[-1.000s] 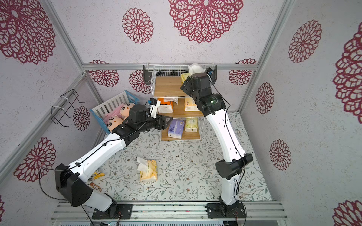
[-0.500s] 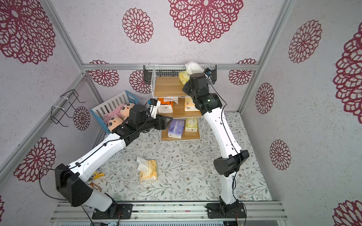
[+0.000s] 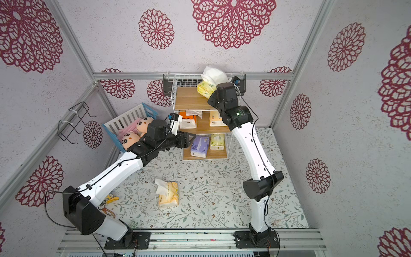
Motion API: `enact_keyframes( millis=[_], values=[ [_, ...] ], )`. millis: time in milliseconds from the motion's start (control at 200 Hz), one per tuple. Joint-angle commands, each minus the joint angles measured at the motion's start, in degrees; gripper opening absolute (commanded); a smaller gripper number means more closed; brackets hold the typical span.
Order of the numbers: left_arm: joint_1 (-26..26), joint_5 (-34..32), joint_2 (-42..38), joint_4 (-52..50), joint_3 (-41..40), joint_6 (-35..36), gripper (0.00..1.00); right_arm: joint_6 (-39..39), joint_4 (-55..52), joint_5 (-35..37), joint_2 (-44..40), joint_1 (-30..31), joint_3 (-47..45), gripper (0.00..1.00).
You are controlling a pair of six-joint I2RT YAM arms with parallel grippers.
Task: Remove the tissue boxes from the shelf
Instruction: Pick up a box of tissues from the shelf.
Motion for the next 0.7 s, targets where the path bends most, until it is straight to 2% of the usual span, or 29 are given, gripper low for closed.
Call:
enact_keyframes(
  millis=[0, 125, 220, 425, 535, 691],
  values=[
    [-0.56, -1.52, -0.49, 0.22, 0.63, -1.45, 0.71, -1.33, -0.21, -2.06, -6.64, -0.38, 0.35, 0.0],
    [-0.56, -6.67, -2.45, -1.08, 0.18, -2.96, 0.7, -1.49, 0.31, -4.57, -11.22, 0.34, -4.27, 0.0],
    [-0.58, -11.23, -4.79, -0.06, -1.62, -4.71, 0.7, -1.59, 2.56, -5.18, -16.75, 0.88, -11.55, 0.0],
    [-0.58, -16.74, -8.32, -2.45, -1.12, -5.72, 0.71, 0.58, 14.12, -8.34, -34.46, 1.19, -37.59, 0.0],
    [-0.62, -22.1, -11.13, -5.72, -0.39, -5.38, 0.72, 3.16, 19.51, -10.12, -44.78, 1.65, -52.39, 0.0],
    [-0.61, -27.54, -16.07, -8.7, -1.32, -6.31, 0.72, 5.47, 19.35, -10.74, -54.98, 3.71, -65.03, 0.0]
  ],
)
